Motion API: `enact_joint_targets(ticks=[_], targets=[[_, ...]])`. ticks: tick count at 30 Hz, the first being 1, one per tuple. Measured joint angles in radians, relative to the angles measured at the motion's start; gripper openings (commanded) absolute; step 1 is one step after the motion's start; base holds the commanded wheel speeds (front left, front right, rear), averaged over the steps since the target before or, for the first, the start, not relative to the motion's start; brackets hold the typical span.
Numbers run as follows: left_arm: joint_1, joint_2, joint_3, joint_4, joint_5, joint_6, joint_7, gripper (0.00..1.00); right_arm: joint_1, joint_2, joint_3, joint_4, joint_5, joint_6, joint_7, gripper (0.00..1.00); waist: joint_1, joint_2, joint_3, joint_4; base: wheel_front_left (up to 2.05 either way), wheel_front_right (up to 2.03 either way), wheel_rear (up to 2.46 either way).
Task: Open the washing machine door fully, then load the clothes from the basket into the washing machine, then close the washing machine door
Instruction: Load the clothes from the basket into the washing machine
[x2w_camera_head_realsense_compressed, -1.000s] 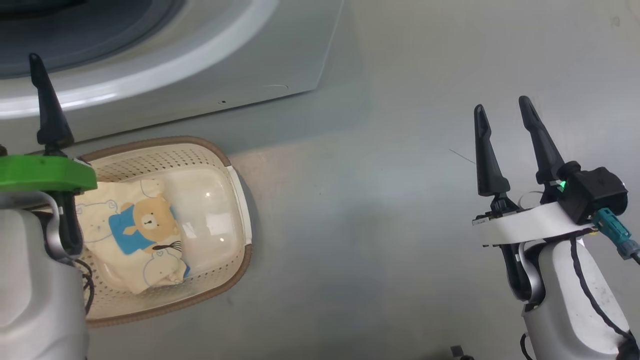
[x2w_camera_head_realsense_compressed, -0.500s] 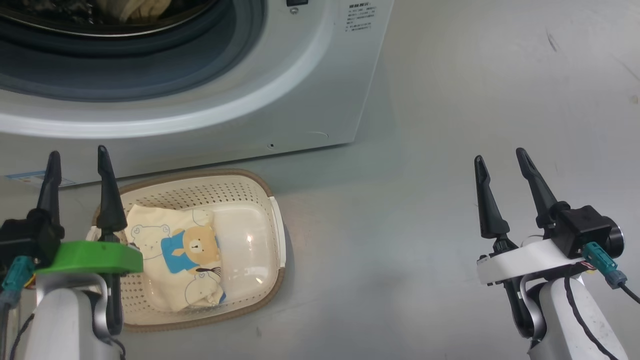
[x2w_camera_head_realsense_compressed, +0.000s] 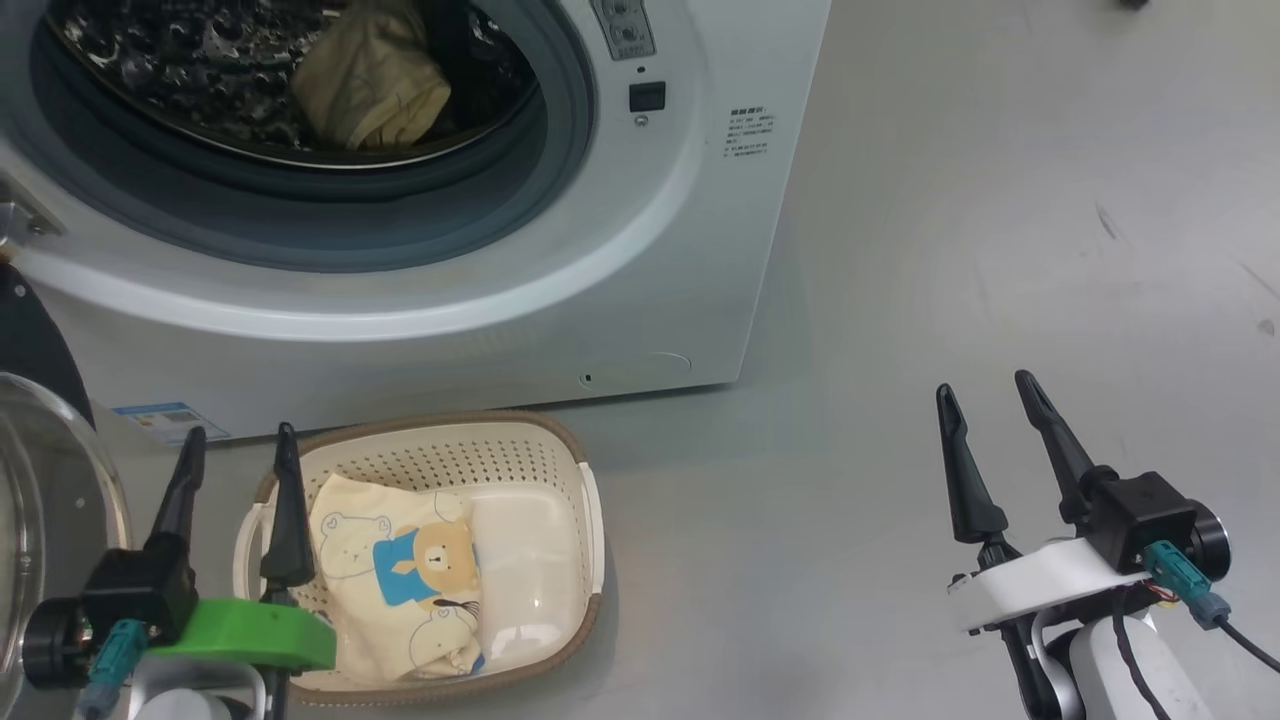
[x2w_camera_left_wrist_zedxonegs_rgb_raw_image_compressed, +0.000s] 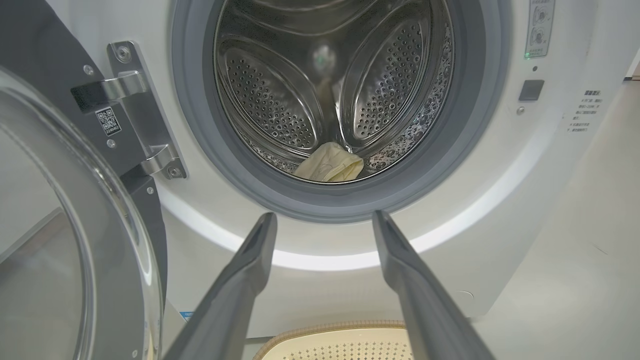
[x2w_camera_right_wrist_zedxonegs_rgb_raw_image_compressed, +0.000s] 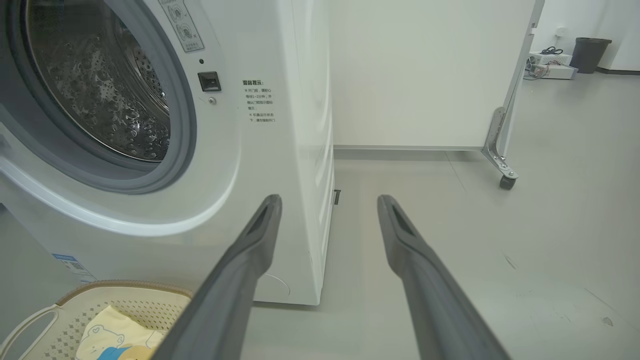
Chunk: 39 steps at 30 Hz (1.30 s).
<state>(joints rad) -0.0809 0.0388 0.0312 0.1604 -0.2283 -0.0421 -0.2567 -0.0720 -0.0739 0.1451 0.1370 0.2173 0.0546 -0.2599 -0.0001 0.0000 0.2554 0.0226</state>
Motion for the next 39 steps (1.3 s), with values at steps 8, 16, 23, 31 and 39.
enact_joint_targets(ticks=[8, 16, 23, 31, 39], targets=[[0.072, 0.000, -0.027, -0.010, -0.001, -0.007, 0.000, 1.00, 0.046, 0.005, -0.001, -0.001, 0.000, -0.004, 0.000, 1.00, 0.0000, 0.0000, -0.081, 0.014, 0.00, 0.00, 0.00], [0.129, 0.000, -0.033, -0.026, -0.015, -0.006, 0.000, 1.00, 0.091, 0.009, 0.006, -0.008, 0.000, -0.006, 0.000, 1.00, 0.0000, 0.0000, -0.142, 0.023, 0.00, 0.00, 0.00], [0.165, 0.001, -0.037, -0.043, -0.026, 0.003, 0.000, 1.00, 0.114, 0.011, 0.020, -0.010, 0.000, -0.006, 0.000, 1.00, 0.0000, 0.0000, -0.178, 0.026, 0.00, 0.00, 0.00], [0.189, 0.002, -0.044, -0.061, -0.027, 0.012, 0.000, 1.00, 0.135, 0.012, 0.025, -0.013, 0.000, -0.013, 0.000, 1.00, 0.0000, 0.0000, -0.195, 0.023, 0.00, 0.00, 0.00], [0.206, 0.002, -0.056, -0.076, -0.035, 0.016, 0.000, 1.00, 0.148, 0.012, 0.026, -0.023, 0.000, -0.015, 0.000, 1.00, 0.0000, 0.0000, -0.195, 0.022, 0.00, 0.00, 0.00]])
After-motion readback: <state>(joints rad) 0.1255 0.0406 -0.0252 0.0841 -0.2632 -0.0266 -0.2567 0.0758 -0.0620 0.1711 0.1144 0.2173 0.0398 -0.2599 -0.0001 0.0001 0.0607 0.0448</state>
